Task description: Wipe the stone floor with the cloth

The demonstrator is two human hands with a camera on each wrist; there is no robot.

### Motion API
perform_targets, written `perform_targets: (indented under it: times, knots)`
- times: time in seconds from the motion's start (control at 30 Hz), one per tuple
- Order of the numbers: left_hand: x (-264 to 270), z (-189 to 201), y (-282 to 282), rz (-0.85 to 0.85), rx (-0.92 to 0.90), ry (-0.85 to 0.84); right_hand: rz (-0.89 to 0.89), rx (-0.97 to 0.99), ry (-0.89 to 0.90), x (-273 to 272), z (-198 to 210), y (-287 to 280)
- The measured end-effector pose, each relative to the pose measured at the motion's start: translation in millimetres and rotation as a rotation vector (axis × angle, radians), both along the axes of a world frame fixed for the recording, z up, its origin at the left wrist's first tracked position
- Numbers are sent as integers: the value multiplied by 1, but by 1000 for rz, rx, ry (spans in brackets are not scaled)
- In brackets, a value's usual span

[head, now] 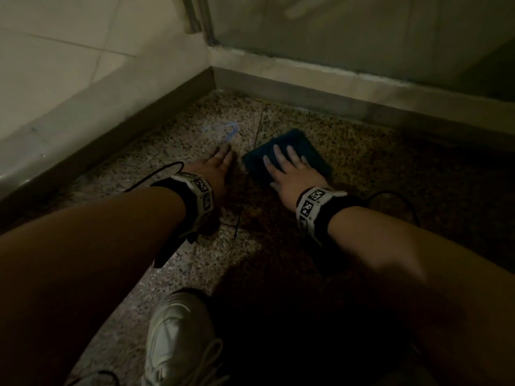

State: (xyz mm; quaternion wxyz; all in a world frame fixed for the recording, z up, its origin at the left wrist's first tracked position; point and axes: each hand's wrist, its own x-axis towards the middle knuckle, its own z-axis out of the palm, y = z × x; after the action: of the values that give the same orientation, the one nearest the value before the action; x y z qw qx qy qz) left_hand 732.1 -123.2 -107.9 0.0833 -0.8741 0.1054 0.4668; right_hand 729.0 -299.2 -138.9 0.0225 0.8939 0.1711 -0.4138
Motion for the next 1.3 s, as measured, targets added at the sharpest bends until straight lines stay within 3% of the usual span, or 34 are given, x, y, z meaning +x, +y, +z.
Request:
perform_targets:
  times: [0.13,0.33,0.6,0.83,1.0,1.17,1.3]
  knots:
    - [4,-6,20,90,44,-21,-24,21,12,2,0,-1]
    - [-4,-6,26,39,61,-42,-42,67,-7,34,2,8]
    - [-5,-21,40,78,-49,-47,-148,69,-17,65,4,38]
    - [-9,-8,46,-15,10,-43,1,9,-9,26,-2,50]
    - [-13,-5,60,57,55,-43,134,33,22,1,-2,54]
    - [-9,-12,85,138,44,-99,122,58,3,12,1,56]
    - [-11,-15,87,130,39,-104,38,89,14,54,4,79]
